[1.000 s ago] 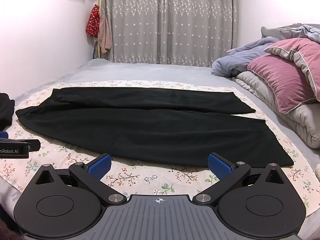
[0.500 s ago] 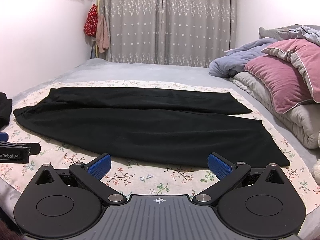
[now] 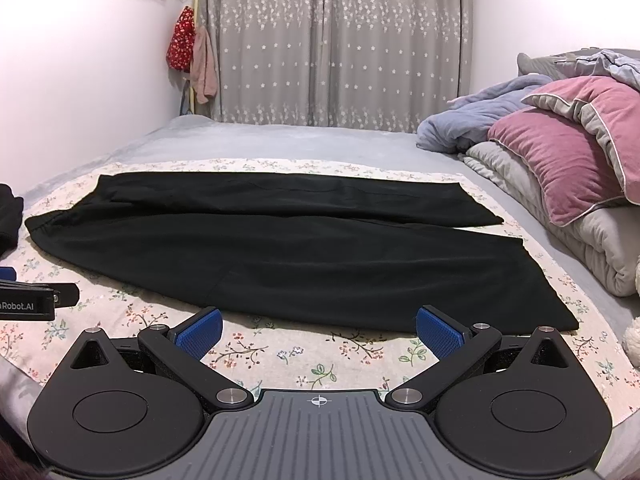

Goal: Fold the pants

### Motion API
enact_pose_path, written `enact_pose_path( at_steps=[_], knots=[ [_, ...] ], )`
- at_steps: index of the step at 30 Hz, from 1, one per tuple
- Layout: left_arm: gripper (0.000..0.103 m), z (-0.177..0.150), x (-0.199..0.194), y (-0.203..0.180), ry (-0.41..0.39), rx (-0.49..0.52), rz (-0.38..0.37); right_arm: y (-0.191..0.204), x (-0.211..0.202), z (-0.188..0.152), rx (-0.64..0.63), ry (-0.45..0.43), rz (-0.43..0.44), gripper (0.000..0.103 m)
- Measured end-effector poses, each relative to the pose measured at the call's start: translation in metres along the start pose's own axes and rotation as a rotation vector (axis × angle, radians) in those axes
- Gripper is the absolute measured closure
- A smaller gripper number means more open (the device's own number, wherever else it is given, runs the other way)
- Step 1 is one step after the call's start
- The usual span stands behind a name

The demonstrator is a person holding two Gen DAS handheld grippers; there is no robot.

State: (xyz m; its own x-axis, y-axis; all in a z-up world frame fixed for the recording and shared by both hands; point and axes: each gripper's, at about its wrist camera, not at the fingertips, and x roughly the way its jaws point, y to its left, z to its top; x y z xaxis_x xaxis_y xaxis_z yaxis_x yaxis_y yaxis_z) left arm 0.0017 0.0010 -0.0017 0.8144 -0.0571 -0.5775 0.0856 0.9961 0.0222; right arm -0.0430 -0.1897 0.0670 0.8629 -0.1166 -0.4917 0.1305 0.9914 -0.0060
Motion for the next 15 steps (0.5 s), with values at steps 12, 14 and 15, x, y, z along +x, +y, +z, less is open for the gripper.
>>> enact_pose_path(
  at_steps=[12, 14, 15],
  knots=[
    [0.008, 0.0012, -0.0016, 0.0008, -0.004, -0.013, -0.006, 0.0027, 0.0030, -0.0001, 0.000, 0.001, -0.002, 0.000],
    [0.008, 0.0005, -0.0019, 0.0001, -0.007, -0.007, -0.002, 0.0026, 0.0029, -0.0001, 0.001, 0.000, -0.001, 0.000],
    [0.008, 0.0004, -0.0020, -0.0001, -0.008, -0.005, -0.004, 0.0026, 0.0031, -0.0002, 0.002, -0.001, -0.002, 0.000]
  ],
)
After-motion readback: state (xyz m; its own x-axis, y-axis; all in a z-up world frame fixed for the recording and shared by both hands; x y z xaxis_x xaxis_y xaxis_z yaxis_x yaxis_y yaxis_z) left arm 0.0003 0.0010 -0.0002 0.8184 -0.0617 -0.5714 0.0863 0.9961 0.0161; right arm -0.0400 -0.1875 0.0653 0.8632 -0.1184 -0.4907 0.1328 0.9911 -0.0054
